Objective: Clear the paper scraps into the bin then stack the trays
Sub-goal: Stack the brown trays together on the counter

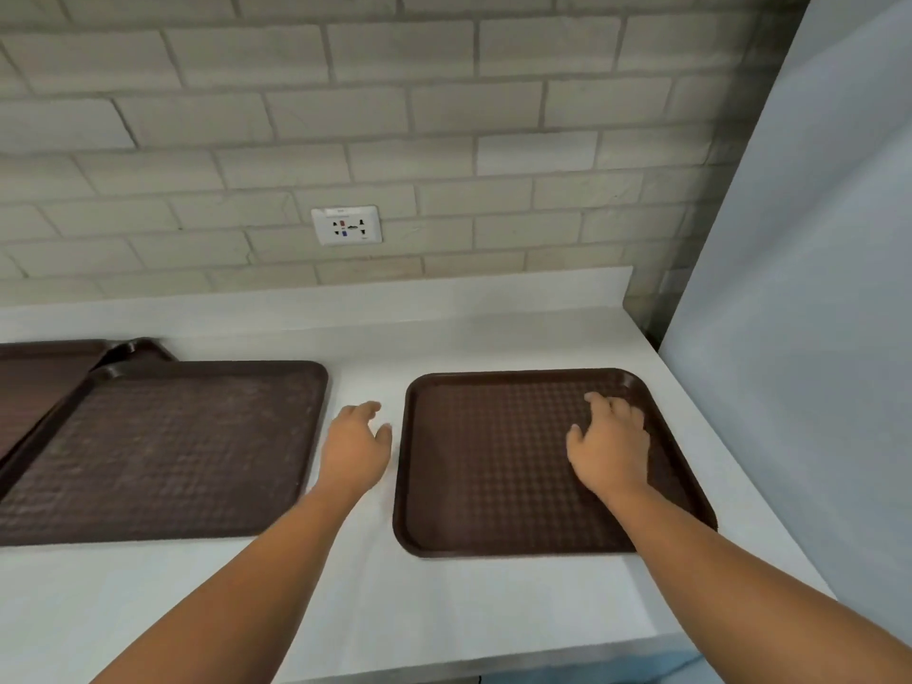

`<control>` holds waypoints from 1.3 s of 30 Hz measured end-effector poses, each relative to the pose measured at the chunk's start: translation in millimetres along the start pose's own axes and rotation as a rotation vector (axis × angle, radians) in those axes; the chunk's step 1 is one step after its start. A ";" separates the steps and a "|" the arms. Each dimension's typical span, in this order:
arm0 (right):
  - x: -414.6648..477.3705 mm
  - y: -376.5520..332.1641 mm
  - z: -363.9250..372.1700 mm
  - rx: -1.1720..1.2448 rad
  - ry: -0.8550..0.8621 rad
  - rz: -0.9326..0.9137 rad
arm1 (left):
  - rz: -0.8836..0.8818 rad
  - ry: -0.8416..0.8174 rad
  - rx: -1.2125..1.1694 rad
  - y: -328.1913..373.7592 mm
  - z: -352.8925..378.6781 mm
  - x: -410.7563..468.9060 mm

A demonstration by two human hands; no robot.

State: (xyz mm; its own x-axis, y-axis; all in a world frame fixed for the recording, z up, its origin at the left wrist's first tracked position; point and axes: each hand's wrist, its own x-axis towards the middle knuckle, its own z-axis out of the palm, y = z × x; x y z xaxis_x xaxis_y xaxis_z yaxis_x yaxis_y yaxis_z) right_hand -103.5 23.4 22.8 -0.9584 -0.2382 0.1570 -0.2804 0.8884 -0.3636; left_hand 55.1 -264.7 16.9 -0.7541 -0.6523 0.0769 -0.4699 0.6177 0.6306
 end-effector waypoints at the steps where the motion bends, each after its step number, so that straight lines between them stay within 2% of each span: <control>1: 0.5 -19.6 4.5 0.054 -0.016 -0.055 | 0.024 0.027 0.002 -5.7 -11.5 3.4; 6: -8.0 -122.8 31.4 0.259 -0.095 -0.247 | 0.075 0.146 0.087 -52.6 -80.3 18.8; 10: -23.7 -200.1 60.2 0.414 -0.194 -0.351 | -0.011 0.190 0.120 -115.1 -135.1 27.3; 14: -41.8 -265.5 95.3 0.482 -0.312 -0.364 | -0.100 0.192 0.202 -179.7 -184.8 36.6; 19: -64.3 -325.4 134.4 0.363 -0.381 -0.261 | -0.211 0.150 0.312 -258.3 -233.2 45.9; 26: -82.0 -361.3 165.6 0.297 -0.290 -0.032 | -0.358 0.066 0.460 -333.3 -270.1 57.7; 32: -80.9 -367.9 174.0 0.224 -0.292 -0.007 | -0.306 0.059 0.550 -355.7 -280.5 69.3; 39: -80.0 -369.9 175.1 0.221 -0.287 0.025 | -0.287 0.073 0.442 -356.7 -276.3 79.6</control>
State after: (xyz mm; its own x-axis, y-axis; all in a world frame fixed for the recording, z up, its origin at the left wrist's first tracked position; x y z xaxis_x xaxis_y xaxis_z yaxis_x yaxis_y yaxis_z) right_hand 67.6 -354.8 -16.1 -0.9321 -0.3460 -0.1067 -0.2317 0.7965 -0.5585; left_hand 289.6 -658.3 11.5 -0.5401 -0.8415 0.0126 -0.8132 0.5257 0.2496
